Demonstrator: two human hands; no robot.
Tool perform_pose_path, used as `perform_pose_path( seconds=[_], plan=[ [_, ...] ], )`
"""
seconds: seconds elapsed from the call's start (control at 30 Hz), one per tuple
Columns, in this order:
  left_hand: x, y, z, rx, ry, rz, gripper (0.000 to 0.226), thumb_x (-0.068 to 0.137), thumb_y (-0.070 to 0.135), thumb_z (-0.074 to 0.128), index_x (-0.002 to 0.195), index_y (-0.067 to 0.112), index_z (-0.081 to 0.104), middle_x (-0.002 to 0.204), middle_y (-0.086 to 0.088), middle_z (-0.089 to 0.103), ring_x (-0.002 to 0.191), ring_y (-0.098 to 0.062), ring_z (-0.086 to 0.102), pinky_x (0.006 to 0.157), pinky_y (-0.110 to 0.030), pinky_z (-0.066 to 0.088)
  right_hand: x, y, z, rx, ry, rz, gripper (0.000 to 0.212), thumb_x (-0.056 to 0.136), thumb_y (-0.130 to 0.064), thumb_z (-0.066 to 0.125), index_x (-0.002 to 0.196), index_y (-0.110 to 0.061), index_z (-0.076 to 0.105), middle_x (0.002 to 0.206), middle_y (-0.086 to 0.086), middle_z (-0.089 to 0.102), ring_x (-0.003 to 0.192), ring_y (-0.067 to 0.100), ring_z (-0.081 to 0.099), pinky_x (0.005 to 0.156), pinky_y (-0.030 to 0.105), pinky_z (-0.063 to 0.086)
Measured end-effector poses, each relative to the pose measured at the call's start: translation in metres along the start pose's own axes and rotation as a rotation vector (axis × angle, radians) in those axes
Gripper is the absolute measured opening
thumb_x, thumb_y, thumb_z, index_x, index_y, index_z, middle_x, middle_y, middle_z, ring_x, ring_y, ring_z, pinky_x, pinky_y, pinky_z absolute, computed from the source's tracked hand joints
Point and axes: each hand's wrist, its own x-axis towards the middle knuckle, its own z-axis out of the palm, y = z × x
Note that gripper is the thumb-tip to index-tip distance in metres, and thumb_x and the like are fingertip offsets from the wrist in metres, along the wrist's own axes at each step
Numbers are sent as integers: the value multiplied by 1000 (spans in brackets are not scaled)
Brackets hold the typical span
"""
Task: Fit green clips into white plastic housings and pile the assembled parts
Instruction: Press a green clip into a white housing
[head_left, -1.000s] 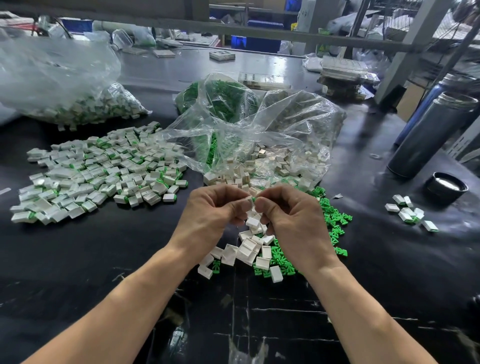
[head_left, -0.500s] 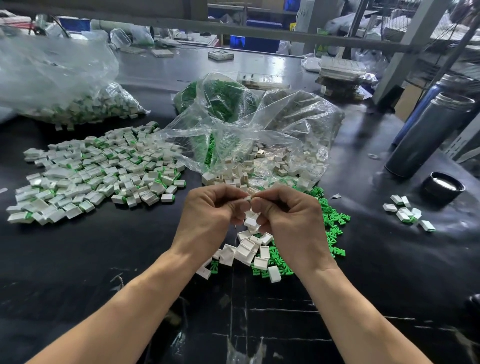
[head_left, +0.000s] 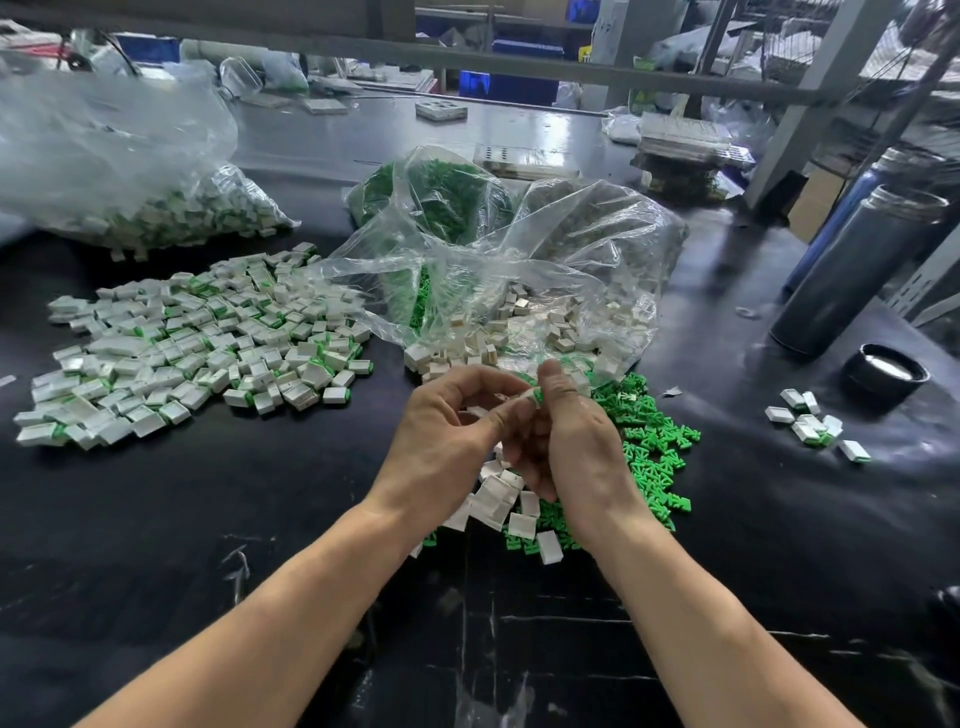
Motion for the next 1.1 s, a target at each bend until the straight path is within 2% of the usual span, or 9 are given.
perform_pose_path(
  seconds=[0.1,0.17,0.23,0.27,0.37,0.5,0.8,1.0,1.1],
  plan=[
    [2,0,4,44,-12,7,11,90,15,78,100,13,74,88,-14,75,74,-24,73,72,-44,62,6,4,4,-14,60,-20,64,106,-55,38,60,-30,74,50,-4,52,41,9,45,40,19,35],
    [3,-1,5,72,-17,16,8,91,12,76,98,15,74,87,-9,76,76,-19,74,70,-33,61,10,9,5,-49,70,-44,56,99,-59,36,73,-35,78,61,-7,66,57,11,62,57,31,50],
    [4,-1,6,115,-11,26,7,91,15,77,97,17,75,89,-7,77,82,-19,75,76,-33,62,14,12,5,-73,84,-41,58,95,-59,33,89,-26,81,88,4,79,87,22,75,84,47,58],
    [3,0,6,124,-11,31,6,91,16,77,97,17,76,90,-6,77,84,-20,75,79,-33,62,15,12,5,-123,113,-48,63,94,-59,31,92,-20,80,92,8,79,90,23,75,86,49,58],
    [3,3,7,125,4,44,8,90,17,78,97,13,77,89,-6,78,85,-22,75,79,-31,62,17,11,4,-284,192,-128,70,92,-58,25,87,-13,79,77,5,75,70,17,67,68,38,51],
    [2,7,9,106,32,44,9,88,15,79,95,10,78,88,-7,78,86,-26,75,77,-30,61,14,8,5,-331,220,-185,62,97,-51,26,84,-13,74,84,4,73,84,21,70,75,36,54],
    [-1,11,10,86,46,58,9,88,10,79,95,5,78,86,-8,78,82,-23,75,71,-21,58,13,7,9,-313,248,-233,51,92,-48,30,59,-25,60,60,-10,62,58,1,56,54,20,39],
    [0,8,7,96,48,31,7,90,12,78,96,9,78,89,-6,79,89,-24,75,85,-40,61,13,8,6,-209,152,-196,65,103,-59,29,56,-34,66,45,-15,51,45,1,45,55,29,35],
    [1,6,4,93,73,18,7,88,13,79,96,12,78,88,-2,79,84,-15,74,74,-29,59,11,8,-1,-266,149,-229,67,105,-62,32,57,-24,60,51,-9,53,48,9,46,56,32,34]
  ],
)
